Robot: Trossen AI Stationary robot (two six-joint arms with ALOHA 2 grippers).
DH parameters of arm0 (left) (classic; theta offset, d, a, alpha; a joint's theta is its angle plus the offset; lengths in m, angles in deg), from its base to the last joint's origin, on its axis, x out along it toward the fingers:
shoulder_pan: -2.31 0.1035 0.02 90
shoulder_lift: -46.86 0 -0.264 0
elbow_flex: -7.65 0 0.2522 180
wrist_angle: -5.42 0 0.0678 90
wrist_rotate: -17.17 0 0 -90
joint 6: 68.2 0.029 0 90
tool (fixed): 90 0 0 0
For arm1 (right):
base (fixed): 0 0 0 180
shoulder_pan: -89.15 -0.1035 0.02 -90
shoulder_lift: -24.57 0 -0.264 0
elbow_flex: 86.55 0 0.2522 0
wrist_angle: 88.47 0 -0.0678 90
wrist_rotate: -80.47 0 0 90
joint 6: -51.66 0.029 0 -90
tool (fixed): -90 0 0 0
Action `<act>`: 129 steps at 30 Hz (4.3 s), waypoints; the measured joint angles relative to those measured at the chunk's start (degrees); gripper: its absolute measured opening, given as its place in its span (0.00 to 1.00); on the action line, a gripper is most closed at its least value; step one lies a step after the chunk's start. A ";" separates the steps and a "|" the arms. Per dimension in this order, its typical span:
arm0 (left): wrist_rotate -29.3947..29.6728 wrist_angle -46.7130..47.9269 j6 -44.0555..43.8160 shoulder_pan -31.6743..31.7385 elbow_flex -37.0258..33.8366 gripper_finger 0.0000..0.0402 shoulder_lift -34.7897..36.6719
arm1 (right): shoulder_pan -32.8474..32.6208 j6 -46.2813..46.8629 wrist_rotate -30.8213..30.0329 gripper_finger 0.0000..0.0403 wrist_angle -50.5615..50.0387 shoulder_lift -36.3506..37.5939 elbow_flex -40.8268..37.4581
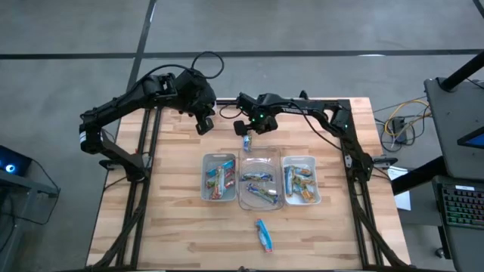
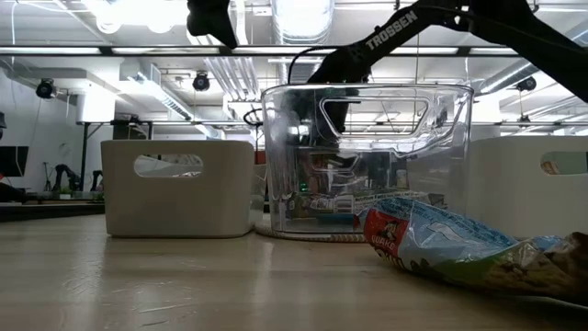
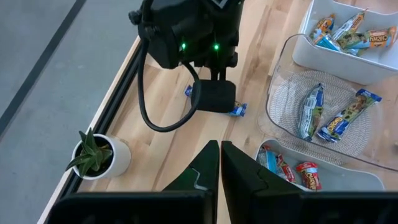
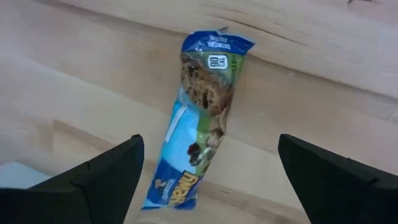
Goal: Pick and place Granola Bars by type
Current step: Put the blue granola bar into the transparent bin
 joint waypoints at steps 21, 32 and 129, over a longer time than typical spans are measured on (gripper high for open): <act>0.02 -0.13 0.25 0.00 0.02 0.00 0.00 | -0.04 1.63 -3.75 0.88 0.59 -0.71 -0.08; 0.02 -0.35 0.17 0.00 0.02 0.00 0.00 | -0.88 2.83 -5.15 0.88 0.63 -0.71 -0.09; -0.17 -3.94 -1.58 0.02 0.04 0.00 1.33 | -2.75 -4.50 -14.40 0.88 -27.75 -13.08 18.38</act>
